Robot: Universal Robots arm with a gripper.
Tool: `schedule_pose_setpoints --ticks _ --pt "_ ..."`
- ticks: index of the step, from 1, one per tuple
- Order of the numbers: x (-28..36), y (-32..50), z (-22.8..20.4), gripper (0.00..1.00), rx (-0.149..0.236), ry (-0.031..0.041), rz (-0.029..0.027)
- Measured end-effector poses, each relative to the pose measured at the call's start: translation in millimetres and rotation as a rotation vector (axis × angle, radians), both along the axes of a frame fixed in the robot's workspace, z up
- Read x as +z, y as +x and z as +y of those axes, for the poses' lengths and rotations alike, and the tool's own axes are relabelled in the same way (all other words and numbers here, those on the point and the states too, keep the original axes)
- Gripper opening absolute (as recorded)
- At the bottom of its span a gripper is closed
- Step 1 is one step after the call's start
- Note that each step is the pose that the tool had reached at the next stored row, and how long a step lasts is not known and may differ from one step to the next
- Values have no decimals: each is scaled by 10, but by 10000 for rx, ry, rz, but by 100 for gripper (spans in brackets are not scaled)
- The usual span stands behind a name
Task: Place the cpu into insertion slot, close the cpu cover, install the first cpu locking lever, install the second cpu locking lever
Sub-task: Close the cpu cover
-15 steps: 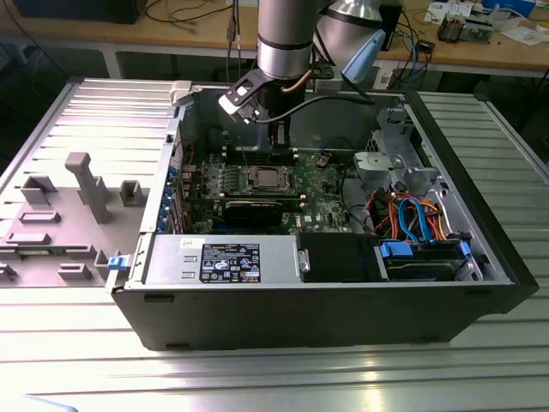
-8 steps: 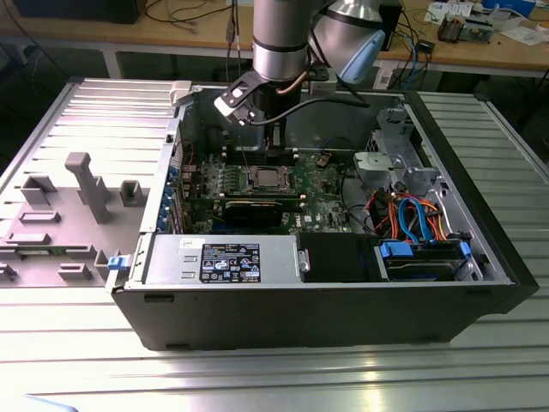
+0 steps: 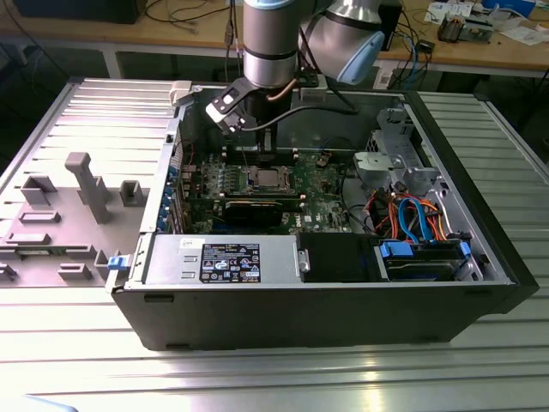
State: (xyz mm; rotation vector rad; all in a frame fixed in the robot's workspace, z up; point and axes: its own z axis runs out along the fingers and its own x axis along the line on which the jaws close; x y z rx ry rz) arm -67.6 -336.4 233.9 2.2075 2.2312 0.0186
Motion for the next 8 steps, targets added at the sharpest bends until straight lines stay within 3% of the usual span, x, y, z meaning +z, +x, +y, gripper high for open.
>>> schedule_pose_setpoints --ticks 4,8 --pt "-49 -74 -3 11 21 1 0" --pt "-125 -82 -3 11 23 0 1"
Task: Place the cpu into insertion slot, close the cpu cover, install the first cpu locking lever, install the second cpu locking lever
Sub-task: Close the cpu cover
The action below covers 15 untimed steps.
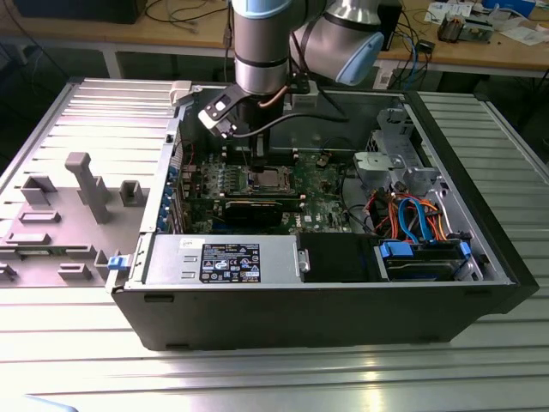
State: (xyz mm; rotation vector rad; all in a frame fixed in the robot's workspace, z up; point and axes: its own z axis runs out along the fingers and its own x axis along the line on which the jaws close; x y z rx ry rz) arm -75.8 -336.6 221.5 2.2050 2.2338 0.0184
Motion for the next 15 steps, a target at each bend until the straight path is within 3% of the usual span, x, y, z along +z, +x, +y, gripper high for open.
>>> schedule_pose_setpoints --ticks 5,8,11,15 --pt "-77 -15 0 11 4 1 2" --pt "-149 -17 0 11 2 1 42" --pt "-144 -16 0 11 5 2 42" --pt "-82 6 1 11 6 -5 44"
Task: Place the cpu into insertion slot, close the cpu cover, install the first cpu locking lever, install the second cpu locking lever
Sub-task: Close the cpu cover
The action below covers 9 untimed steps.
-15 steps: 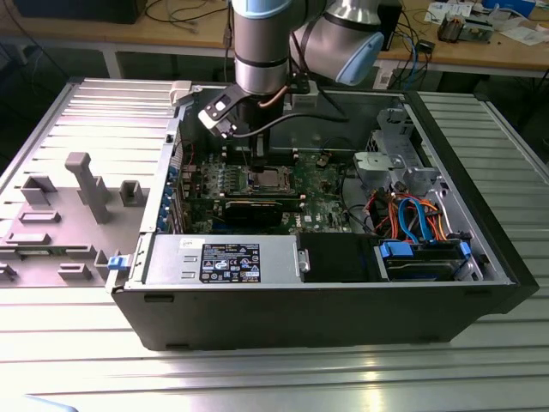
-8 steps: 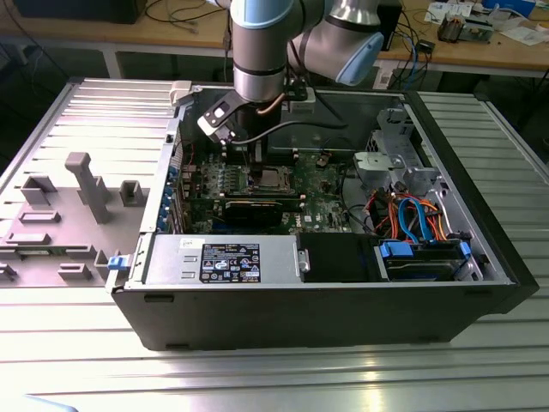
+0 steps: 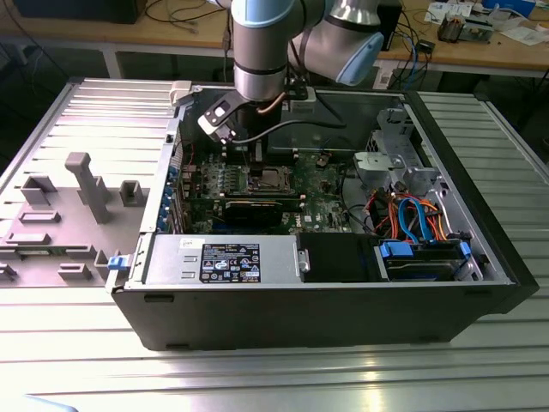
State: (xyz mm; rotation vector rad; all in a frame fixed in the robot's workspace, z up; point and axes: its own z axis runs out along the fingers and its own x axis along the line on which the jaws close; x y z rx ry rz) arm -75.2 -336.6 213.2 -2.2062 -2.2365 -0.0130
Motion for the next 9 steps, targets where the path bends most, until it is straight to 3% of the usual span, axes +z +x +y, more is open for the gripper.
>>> schedule_pose_setpoints --ticks 5,9 --pt "-16 215 1 11 -1 -2 130" --pt "-16 217 1 11 -2 -2 133"
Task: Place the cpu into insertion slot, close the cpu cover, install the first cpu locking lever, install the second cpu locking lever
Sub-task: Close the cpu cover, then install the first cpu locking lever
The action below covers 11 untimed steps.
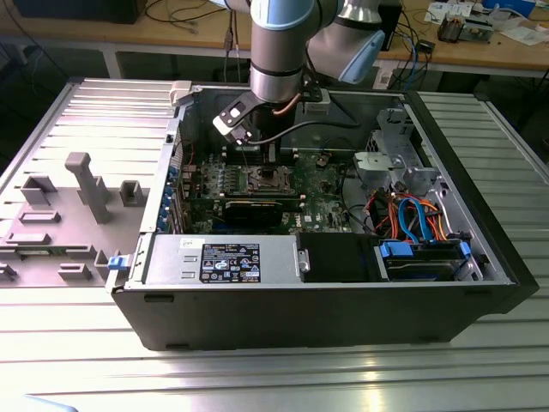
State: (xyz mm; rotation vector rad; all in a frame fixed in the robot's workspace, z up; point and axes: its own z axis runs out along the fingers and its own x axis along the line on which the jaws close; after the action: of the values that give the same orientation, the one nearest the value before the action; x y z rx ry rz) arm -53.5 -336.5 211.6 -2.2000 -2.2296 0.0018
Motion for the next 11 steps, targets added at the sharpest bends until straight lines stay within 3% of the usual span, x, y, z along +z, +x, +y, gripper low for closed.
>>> schedule_pose_setpoints --ticks 7,11 --pt "2 4 1 11 0 0 0" --pt "106 4 0 11 1 -1 0"
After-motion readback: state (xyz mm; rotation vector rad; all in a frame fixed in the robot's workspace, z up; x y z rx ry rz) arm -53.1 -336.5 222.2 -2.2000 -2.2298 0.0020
